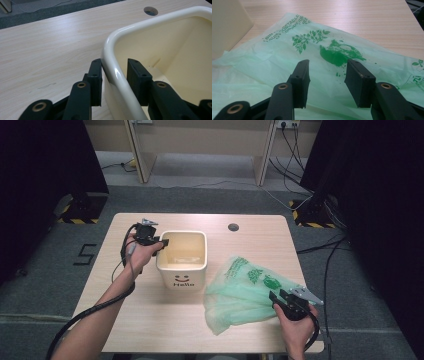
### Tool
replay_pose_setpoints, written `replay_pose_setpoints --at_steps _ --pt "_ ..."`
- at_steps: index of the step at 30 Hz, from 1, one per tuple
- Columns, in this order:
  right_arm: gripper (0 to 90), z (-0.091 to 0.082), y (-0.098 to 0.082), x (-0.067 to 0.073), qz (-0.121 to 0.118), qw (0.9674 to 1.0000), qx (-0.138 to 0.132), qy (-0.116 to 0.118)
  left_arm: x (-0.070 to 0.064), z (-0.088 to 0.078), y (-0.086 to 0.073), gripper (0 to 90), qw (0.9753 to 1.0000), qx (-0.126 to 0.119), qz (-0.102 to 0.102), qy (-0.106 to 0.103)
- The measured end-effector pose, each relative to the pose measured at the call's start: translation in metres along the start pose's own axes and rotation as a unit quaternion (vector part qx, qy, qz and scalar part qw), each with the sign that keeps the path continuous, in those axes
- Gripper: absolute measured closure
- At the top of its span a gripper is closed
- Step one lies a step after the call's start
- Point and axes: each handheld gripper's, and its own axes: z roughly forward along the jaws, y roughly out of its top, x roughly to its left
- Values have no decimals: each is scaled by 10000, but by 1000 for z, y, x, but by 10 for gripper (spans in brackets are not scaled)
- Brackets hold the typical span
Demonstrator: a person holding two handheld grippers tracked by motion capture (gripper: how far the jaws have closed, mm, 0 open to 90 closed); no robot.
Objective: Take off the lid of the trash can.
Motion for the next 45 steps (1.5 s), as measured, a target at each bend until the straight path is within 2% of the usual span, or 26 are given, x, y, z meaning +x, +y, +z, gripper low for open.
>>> replay_pose_setpoints --at_steps 24,31,45 --pt "539 1 0 0 -2 10000 6 23 -2 -9 14 661 9999 94 66 48" --pt "539 1 0 -1 9 10000 6 22 -3 -12 19 662 9998 123 142 59" --pt "538 1 0 -1 13 10000 19 22 -2 -16 25 683 9998 191 101 14"
